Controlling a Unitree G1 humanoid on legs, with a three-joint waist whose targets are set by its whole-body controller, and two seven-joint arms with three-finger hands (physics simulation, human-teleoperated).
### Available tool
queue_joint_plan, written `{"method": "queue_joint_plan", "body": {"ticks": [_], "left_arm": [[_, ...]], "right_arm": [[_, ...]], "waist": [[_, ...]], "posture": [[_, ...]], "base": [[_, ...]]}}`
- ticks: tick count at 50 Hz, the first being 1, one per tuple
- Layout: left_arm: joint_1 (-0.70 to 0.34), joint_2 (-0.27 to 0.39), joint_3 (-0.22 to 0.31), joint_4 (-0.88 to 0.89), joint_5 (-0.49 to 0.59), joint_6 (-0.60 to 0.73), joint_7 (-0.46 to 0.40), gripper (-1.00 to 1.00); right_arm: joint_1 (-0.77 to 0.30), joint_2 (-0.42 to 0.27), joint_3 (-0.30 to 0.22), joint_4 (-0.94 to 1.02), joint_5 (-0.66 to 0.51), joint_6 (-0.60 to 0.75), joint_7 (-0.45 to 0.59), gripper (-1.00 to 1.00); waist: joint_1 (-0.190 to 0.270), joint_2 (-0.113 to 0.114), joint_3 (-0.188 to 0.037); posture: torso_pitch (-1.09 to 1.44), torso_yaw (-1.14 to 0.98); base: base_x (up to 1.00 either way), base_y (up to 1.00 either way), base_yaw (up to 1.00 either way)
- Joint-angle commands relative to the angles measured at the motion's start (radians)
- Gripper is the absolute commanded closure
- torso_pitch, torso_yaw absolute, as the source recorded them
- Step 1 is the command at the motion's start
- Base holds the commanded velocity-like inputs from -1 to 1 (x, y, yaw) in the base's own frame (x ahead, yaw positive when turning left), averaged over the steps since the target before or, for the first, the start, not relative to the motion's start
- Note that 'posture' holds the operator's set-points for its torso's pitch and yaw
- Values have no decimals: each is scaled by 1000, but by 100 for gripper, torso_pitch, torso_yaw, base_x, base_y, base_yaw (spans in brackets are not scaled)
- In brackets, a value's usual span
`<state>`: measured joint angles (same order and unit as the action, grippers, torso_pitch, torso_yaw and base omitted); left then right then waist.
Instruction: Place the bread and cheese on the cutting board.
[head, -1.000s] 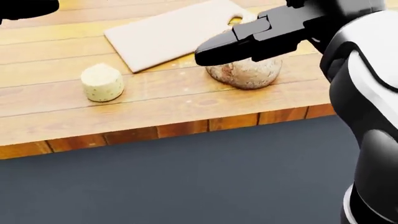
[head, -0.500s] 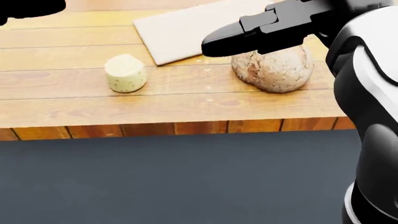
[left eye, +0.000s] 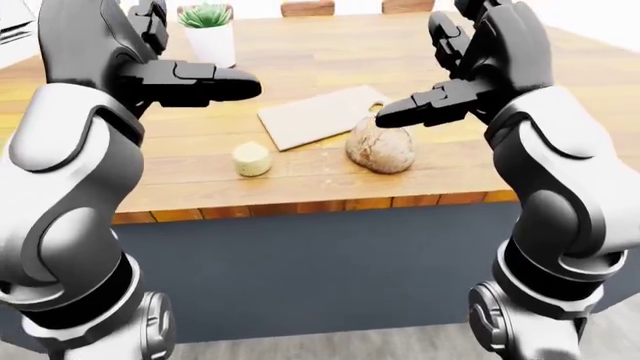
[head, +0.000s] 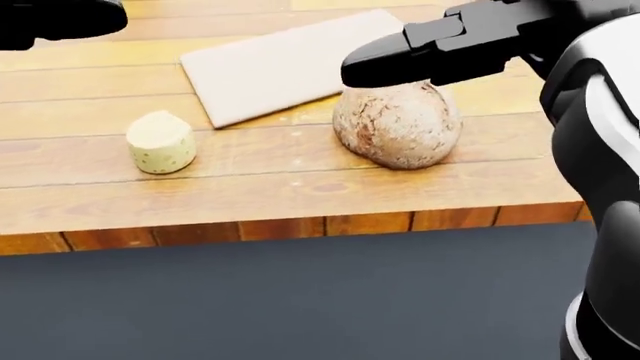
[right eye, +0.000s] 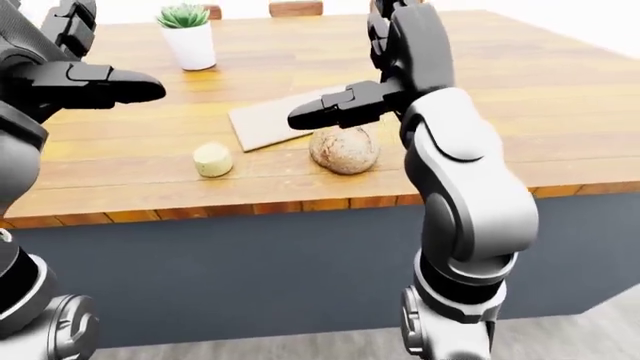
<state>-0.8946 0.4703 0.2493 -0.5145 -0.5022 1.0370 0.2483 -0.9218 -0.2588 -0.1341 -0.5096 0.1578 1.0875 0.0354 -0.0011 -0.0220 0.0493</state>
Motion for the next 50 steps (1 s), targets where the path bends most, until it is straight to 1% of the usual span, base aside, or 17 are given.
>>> {"method": "queue_joint_plan", "body": {"ticks": [1, 9, 11, 13, 14, 15, 22, 24, 26, 27, 29, 35, 37, 39, 40, 42, 50], "left_arm": [[-26, 17, 27, -3, 13, -22, 4, -100], [-24, 11, 21, -7, 19, -19, 1, -100], [-23, 9, 21, -6, 22, -20, 0, -100], [-23, 7, 21, -7, 24, -19, -1, -100], [-23, 6, 21, -7, 25, -19, -2, -100], [-22, 5, 21, -6, 26, -21, -3, -100], [-24, 7, 25, 0, 31, -25, -9, -100], [-25, 9, 27, 0, 30, -24, -10, -100], [-25, 10, 28, -1, 30, -25, -9, -100], [-25, 9, 28, -1, 29, -25, -9, -100], [-25, 10, 28, -1, 29, -24, -9, -100], [-25, 12, 30, -4, 25, -22, -7, -100], [-24, 11, 28, -6, 24, -20, -5, -100], [-23, 10, 26, -7, 25, -20, -5, -100], [-23, 9, 25, -8, 25, -20, -4, -100], [-22, 9, 25, -9, 26, -19, -5, -100], [-20, 4, 22, -10, 29, -19, -5, -100]], "right_arm": [[-35, -1, 9, -11, 1, -27, -1, -100], [-33, 2, 13, -6, -2, -33, -2, -100], [-34, 3, 14, -5, -3, -34, -2, -100], [-31, 3, 13, -3, -3, -39, 1, -100], [-32, 7, 9, -4, 1, -41, 1, -100], [-31, 5, 9, -4, 1, -42, 1, -100], [-34, 2, 5, -8, 6, -38, -5, -100], [-34, 0, 5, -9, 8, -38, -5, -100], [-34, 0, 6, -9, 9, -37, -6, -100], [-35, 0, 6, -10, 10, -36, -7, -100], [-35, 0, 5, -8, 9, -38, -9, -100], [-34, -1, 7, -10, 12, -38, -11, -100], [-34, 0, 7, -9, 12, -38, -13, -100], [-34, 0, 7, -10, 12, -37, -13, -100], [-33, 0, 6, -9, 13, -40, -12, -100], [-33, 0, 5, -9, 14, -41, -13, -100], [-35, -1, 5, -13, 17, -35, -17, -100]], "waist": [[10, -8, -22], [7, 42, -11], [0, 70, -15], [-8, 123, -31], [1, 81, -18], [-7, 108, -16], [3, 53, -13], [8, 24, -17], [13, -36, -32], [6, -1, -26], [6, -16, -19], [1, 32, -6], [-4, 60, -6], [-11, 118, -27], [-9, 102, -31], [-8, 107, -21], [4, 29, -18]], "posture": [[0, 0], [0, 0], [0, 0], [0, 0], [0, 0], [0, 0], [0, 0], [0, 0], [0, 0], [0, 0], [0, 0], [0, 0], [0, 0], [0, 0], [0, 0], [0, 0], [0, 0]], "base": [[13, -8, 0], [15, -9, 0], [16, -9, 0], [16, -9, 0], [16, -8, 0], [16, -2, 0], [16, -2, 0], [17, -2, 0], [16, -2, 0], [17, -2, 0], [16, -2, 0], [16, -1, 0], [14, 0, 0], [12, 0, 0], [12, 0, 0], [12, 0, 0], [12, 0, 0]]}}
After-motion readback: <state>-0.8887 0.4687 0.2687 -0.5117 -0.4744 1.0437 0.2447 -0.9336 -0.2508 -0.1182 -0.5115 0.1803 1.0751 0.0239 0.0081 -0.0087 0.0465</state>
